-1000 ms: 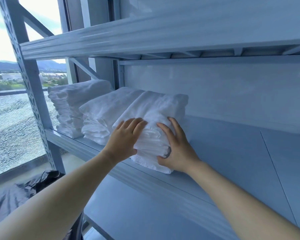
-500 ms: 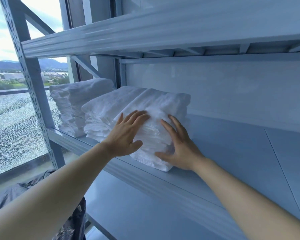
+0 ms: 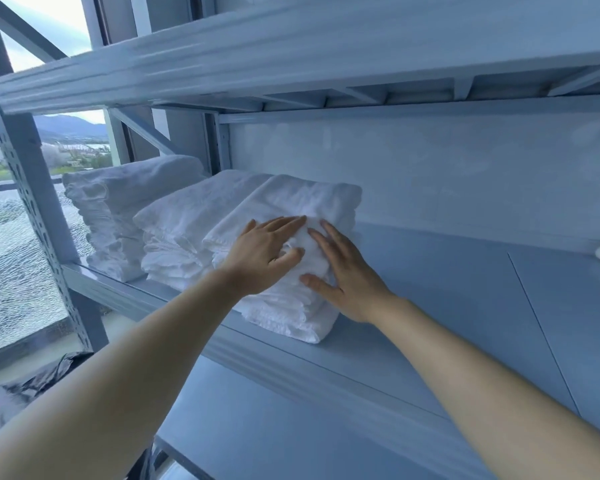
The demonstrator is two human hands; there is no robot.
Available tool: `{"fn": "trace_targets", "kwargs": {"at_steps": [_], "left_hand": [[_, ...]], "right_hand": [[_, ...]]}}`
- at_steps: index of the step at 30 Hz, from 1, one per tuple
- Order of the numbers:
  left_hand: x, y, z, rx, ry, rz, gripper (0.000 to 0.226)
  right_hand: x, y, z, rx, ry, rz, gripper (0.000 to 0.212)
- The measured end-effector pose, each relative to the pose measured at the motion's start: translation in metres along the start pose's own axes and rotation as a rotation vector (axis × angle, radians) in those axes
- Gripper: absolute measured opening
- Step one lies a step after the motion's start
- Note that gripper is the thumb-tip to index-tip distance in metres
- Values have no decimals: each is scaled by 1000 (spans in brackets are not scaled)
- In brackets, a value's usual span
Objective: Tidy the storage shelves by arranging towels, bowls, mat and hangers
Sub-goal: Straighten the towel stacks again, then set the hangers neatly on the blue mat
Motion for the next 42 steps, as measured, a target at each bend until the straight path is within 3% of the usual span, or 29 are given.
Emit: {"fn": "trace_targets", "kwargs": {"at_steps": [7, 13, 30, 42], "left_hand": [[-8, -15, 4, 108, 17, -15, 73], [-37, -32, 12, 115, -251, -188, 31], [-28, -134, -18, 38, -142, -403, 34], [38, -287, -106, -169, -16, -391, 25]], "right_hand": [[-12, -1, 4, 17, -44, -42, 75], [-46, -3, 11, -120, -31, -133, 68], [-151, -36, 61, -246, -105, -353, 59], [-266, -132, 160, -235, -188, -461, 21]]}}
Point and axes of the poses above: each hand's wrist, its own x-axis towards the middle knuckle, its own z-axis out of the back of the hand, y = z × x, the point moved 2 cm from there along x, towards the middle knuckle, and after that the axes turned 10 degrees about -z, right-handed, at the moved point
